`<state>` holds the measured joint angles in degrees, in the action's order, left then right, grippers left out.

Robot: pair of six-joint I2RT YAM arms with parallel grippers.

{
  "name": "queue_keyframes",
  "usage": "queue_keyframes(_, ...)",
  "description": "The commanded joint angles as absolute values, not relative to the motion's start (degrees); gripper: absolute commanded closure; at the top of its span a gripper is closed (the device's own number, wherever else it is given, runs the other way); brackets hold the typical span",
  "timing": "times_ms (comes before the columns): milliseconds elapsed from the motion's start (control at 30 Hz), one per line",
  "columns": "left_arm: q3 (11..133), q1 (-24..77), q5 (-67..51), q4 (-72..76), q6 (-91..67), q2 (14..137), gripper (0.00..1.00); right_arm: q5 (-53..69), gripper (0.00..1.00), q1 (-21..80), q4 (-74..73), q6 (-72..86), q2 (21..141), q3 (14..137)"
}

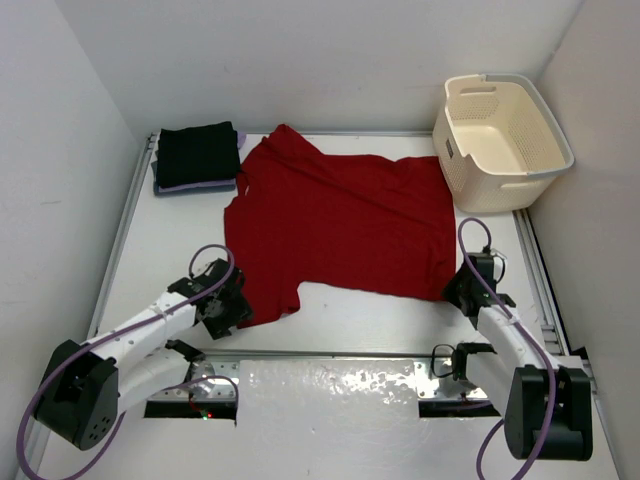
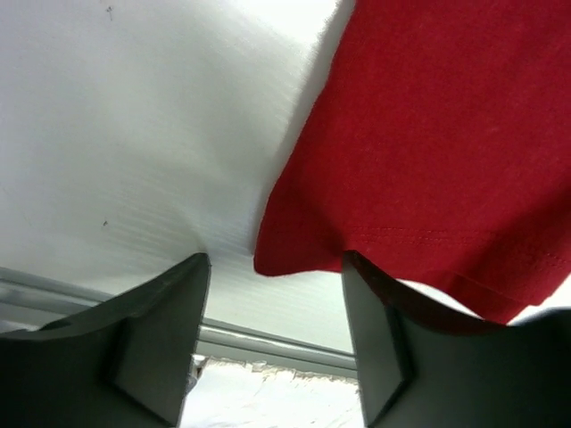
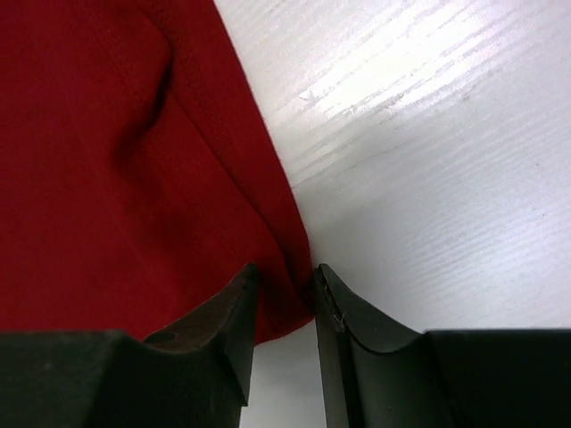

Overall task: Fold and stack the t-shirts
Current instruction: Grap the side of the flattened tshirt closest away from the robot with both arms

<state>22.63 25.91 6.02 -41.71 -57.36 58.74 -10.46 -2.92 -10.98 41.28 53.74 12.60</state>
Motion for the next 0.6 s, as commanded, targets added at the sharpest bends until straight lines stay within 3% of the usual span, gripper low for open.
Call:
queue_keyframes(0,18.37,26.54,6.94,-33.58,-56.96,59.33,0.46,-8.97,0.7,-3.08,-8.97,42.8,55.98,10.55)
queue_keyframes(67,18.54,26.54,7.12,-33.23,-56.43,59.41,0.57,-8.53,0.71,-2.99,-8.7,43.15,56.51,10.37)
queue_keyframes(100,18.63,26.54,7.12,-33.05,-55.99,59.5,0.71,-8.79,0.71,-2.99,-8.27,43.24,56.6,10.11)
queue_keyframes(167,18.81,26.54,7.47,-32.17,-55.03,59.59,0.84,-8.18,0.75,-2.99,-8.52,43.33,56.51,10.11)
queue_keyframes(233,18.98,26.46,7.3,-31.21,-54.41,59.59,1.0,-5.73,0.87,-3.08,-9.14,43.07,56.08,10.28)
queue_keyframes(300,19.25,26.54,7.21,-30.85,-53.79,59.33,1.0,-4.84,1.0,-2.99,-12.72,42.89,54.59,10.98)
queue_keyframes(567,18.72,26.54,6.24,-30.32,-52.56,55.29,1.0,-7.65,1.0,-2.99,-35.65,42.01,44.92,13.19)
